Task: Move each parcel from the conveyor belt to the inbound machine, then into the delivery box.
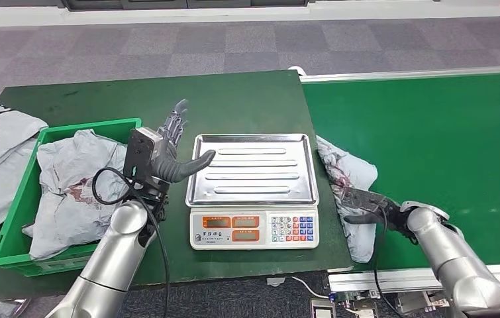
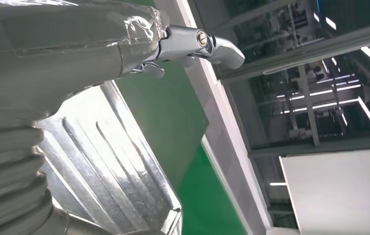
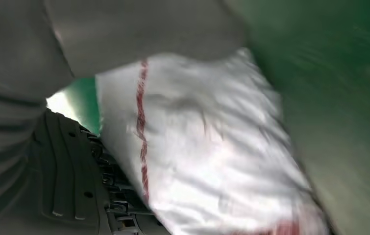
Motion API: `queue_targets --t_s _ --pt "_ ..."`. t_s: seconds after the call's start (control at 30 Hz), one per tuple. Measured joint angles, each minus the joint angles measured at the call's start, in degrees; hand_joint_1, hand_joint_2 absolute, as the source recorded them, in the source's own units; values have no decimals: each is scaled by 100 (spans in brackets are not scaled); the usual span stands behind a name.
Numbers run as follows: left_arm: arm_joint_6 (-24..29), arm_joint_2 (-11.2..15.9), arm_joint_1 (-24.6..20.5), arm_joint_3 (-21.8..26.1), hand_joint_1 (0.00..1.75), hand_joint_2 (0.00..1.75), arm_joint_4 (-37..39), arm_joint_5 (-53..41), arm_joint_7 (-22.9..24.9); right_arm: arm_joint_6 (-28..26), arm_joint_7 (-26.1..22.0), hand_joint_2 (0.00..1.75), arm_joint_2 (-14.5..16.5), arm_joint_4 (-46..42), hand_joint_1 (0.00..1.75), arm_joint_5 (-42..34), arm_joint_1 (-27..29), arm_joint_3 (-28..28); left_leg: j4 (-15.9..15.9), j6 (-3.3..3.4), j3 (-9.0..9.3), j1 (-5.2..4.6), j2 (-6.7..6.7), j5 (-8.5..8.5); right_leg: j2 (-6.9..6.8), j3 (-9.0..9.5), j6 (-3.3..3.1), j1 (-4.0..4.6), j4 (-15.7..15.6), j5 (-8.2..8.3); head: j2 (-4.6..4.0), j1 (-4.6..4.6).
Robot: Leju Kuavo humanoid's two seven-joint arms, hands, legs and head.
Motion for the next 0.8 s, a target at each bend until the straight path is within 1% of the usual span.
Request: queue_targets --t_s 0.07,0.1,0.13,0.17,0.23,0.27,0.3,0.33,0.37,0.43,0.67,0.73,0.77,0.8 --pt "2 -10 -19 -19 0 175 45 39 0 -209 135 175 -183 -114 175 -75 88 373 0 -5 14 1 3 -11 6 13 -3 2 -2 -7 0 -1" --pt "28 -12 -1 -21 0 175 46 55 1 -541 329 175 -245 -191 175 -59 186 520 -1 -7 25 5 2 -19 5 28 -5 9 -4 -15 0 -1" --pt "86 -10 59 -21 0 175 7 67 2 -1050 626 175 -250 -307 175 -22 360 611 -3 -11 43 13 -2 -29 -2 53 -9 19 -8 -28 0 -1" --pt "168 -2 161 -17 0 175 -83 73 7 -1736 1012 175 -207 -466 175 38 609 642 -5 -17 67 26 -10 -44 -12 86 -16 33 -14 -46 0 -1" --pt "312 42 458 11 0 175 -375 78 42 -3397 1903 175 20 -895 175 235 1249 599 -7 -32 123 49 -33 -80 -39 156 -31 57 -22 -88 0 -1" --pt "337 70 594 34 0 175 -523 78 68 -4087 2247 175 147 -1104 175 340 1537 560 -7 -37 143 55 -44 -93 -50 178 -37 63 -23 -105 0 -1" --pt "334 95 702 57 0 175 -648 74 93 -4528 2486 175 262 -1305 175 426 1772 534 -7 -40 155 57 -54 -100 -58 190 -42 64 -23 -118 0 0" --pt "324 110 782 75 0 175 -748 69 111 -4729 2630 175 343 -1489 175 478 1950 507 -8 -44 162 58 -59 -105 -63 196 -45 66 -22 -126 0 -1" --pt "308 120 839 86 0 175 -821 65 124 -4720 2698 175 401 -1656 175 490 2085 463 -8 -48 167 60 -62 -109 -65 199 -48 67 -23 -132 0 -1" --pt "282 126 905 96 0 175 -902 61 136 -4519 2746 175 462 -1911 175 466 2250 362 -8 -55 178 64 -61 -118 -64 204 -54 68 -23 -138 0 -1" --pt "274 126 929 100 0 175 -920 61 139 -4419 2762 175 488 -2022 175 433 2322 303 -8 -58 186 67 -59 -124 -61 207 -58 68 -23 -141 0 -1" --pt "274 126 955 102 0 175 -939 68 130 -4337 2766 175 547 -2155 175 356 2413 212 -7 -66 198 73 -50 -133 -52 220 -64 68 -24 -146 0 0" --pt "283 126 993 108 0 175 -972 81 118 -4308 2699 175 614 -2247 175 244 2493 107 -7 -71 213 77 -38 -145 -40 231 -71 69 -24 -151 0 0" --pt "317 126 1085 128 0 175 -1065 95 108 -4456 2462 175 785 -2334 175 28 2638 -112 -12 -77 234 84 -15 -161 -16 242 -82 72 -23 -161 0 0"
